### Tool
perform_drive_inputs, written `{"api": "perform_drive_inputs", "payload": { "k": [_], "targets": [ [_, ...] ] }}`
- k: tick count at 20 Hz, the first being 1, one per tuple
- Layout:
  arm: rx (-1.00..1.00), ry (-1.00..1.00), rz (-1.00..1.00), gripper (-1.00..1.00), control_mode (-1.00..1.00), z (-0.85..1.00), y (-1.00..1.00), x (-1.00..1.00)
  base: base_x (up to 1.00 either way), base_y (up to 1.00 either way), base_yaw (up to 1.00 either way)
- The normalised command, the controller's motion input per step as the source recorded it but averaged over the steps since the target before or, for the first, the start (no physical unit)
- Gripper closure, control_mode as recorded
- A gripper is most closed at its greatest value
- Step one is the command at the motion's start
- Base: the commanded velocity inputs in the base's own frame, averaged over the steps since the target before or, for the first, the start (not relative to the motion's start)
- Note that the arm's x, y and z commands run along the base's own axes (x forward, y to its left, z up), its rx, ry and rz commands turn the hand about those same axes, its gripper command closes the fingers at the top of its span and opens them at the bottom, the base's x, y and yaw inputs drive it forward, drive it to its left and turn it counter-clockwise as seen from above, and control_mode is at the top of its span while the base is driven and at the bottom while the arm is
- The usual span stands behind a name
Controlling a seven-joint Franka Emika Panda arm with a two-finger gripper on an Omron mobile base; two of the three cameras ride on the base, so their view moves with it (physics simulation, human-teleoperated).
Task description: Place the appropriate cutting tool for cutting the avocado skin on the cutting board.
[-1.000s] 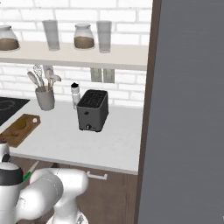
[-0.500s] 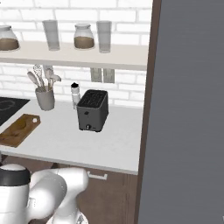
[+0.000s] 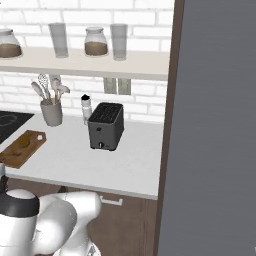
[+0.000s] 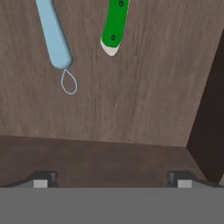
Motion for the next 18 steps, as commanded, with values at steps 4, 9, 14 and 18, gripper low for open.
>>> {"api": "perform_drive_inputs", "payload": {
  "k": [4,9,14,18],
  "targets": [
    [-0.01,0.00,-0.01,-1.00,-1.00,0.00,0.05,0.79,0.00,0.00,0.00],
    [0.00,-0.01,-0.04,-1.00,-1.00,-0.15,0.01,0.44,0.00,0.00,0.00],
    [-0.02,0.00,-0.06,-1.00,-1.00,-0.31,0.07,0.10,0.00,0.00,0.00],
    [-0.03,0.00,-0.09,-1.00,-1.00,-0.31,0.02,0.02,0.00,0.00,0.00]
  ]
}}
